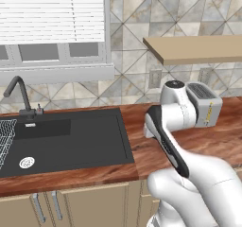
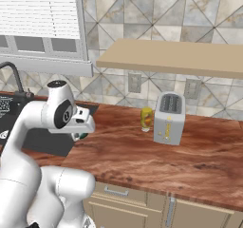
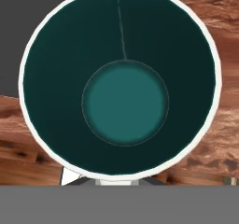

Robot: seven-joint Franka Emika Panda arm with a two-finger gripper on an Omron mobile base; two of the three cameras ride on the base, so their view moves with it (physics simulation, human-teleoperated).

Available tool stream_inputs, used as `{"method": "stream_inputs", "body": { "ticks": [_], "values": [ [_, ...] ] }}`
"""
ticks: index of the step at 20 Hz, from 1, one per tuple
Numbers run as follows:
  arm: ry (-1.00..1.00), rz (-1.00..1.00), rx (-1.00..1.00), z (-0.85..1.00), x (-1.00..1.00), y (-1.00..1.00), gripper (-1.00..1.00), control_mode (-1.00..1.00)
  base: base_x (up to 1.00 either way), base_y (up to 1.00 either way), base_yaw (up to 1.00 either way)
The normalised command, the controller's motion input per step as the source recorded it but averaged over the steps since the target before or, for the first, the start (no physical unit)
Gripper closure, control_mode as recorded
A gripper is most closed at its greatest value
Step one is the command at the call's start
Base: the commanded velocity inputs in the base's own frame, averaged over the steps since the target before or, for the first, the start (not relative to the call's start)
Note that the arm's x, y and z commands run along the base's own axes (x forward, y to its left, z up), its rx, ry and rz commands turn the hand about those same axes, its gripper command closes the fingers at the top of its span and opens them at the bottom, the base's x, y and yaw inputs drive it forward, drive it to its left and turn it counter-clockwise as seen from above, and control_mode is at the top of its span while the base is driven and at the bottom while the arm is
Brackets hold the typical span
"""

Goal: Pick the mug and place it in the sink. Pick the bowl and place it in the open cabinet and then close the cabinet.

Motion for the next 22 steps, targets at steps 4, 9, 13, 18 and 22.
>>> {"method": "stream_inputs", "body": {
  "ticks": [4,9,13,18,22],
  "values": [
    [0.05,0.00,0.00,0.37,-0.13,0.00,1.00,-1.00,0.00,0.00,0.00],
    [0.08,0.00,0.00,0.25,-0.09,0.00,1.00,1.00,-0.12,0.11,0.00],
    [0.00,0.00,0.00,0.00,0.00,0.00,1.00,1.00,-0.16,0.86,0.00],
    [0.00,0.00,0.00,0.00,0.00,0.00,1.00,1.00,0.00,0.98,0.00],
    [0.00,0.00,0.00,0.00,0.00,0.00,1.00,1.00,0.10,0.82,0.00]
  ]
}}
